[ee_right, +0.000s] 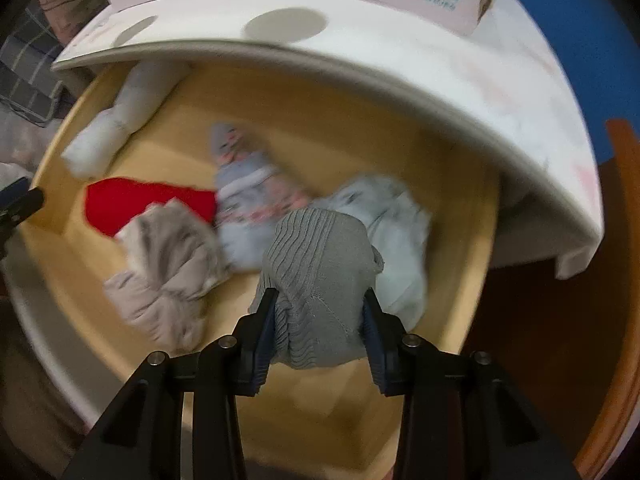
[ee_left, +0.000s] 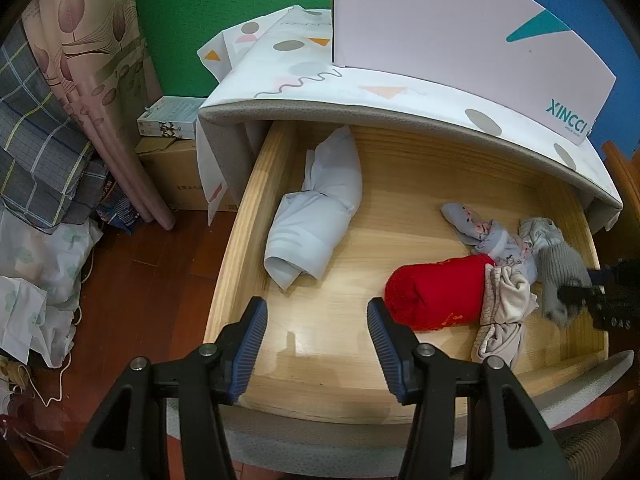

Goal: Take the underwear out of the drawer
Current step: 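Grasp the grey knit item with the right tool, then lower the left tool into the drawer and grasp the red item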

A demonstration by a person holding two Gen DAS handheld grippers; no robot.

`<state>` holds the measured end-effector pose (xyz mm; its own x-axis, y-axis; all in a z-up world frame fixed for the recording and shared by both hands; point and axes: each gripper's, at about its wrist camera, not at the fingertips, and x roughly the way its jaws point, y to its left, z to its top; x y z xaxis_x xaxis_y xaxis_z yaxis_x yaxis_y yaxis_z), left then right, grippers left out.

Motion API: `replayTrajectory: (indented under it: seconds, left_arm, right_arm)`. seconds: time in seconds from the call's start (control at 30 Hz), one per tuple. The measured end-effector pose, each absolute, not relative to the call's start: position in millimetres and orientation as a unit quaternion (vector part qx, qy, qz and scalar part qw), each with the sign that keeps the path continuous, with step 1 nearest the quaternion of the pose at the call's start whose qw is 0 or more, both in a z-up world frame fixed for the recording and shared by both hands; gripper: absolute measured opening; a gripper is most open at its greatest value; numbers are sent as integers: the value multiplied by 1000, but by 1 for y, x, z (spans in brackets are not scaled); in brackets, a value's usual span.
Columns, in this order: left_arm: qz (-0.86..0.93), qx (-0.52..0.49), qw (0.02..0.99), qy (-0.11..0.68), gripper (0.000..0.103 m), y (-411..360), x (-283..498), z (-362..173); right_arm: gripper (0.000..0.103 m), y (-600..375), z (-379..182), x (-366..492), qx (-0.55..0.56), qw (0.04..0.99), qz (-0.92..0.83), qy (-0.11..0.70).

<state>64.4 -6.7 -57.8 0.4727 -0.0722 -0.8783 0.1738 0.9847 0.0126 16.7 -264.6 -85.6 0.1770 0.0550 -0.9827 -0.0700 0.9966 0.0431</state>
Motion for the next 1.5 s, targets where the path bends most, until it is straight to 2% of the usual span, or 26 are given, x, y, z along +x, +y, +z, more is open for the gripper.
replayTrajectory:
  seconds: [0.17, 0.47, 0.73, 1.1, 1.5]
  left_arm:
    - [-71, 50, 856, 510, 53, -7, 64, -58]
    - [-133, 43, 837, 529, 53, -14, 66, -58]
    - [-208, 188, 807, 520, 53, -51, 65, -56]
    - [-281, 285, 747, 530, 55, -88, 82, -68]
    - [-322, 353, 680, 556, 56, -137, 101, -105]
  right_arm:
    - [37, -262, -93, -1, 36, 733, 36, 678]
    - [37, -258, -129, -25, 28, 703, -8, 710]
    - [37, -277, -137, -48, 67, 689, -45, 720]
    - [37, -281, -146, -77, 75, 696, -73, 711]
    - [37, -260, -140, -76, 79, 702, -81, 703]
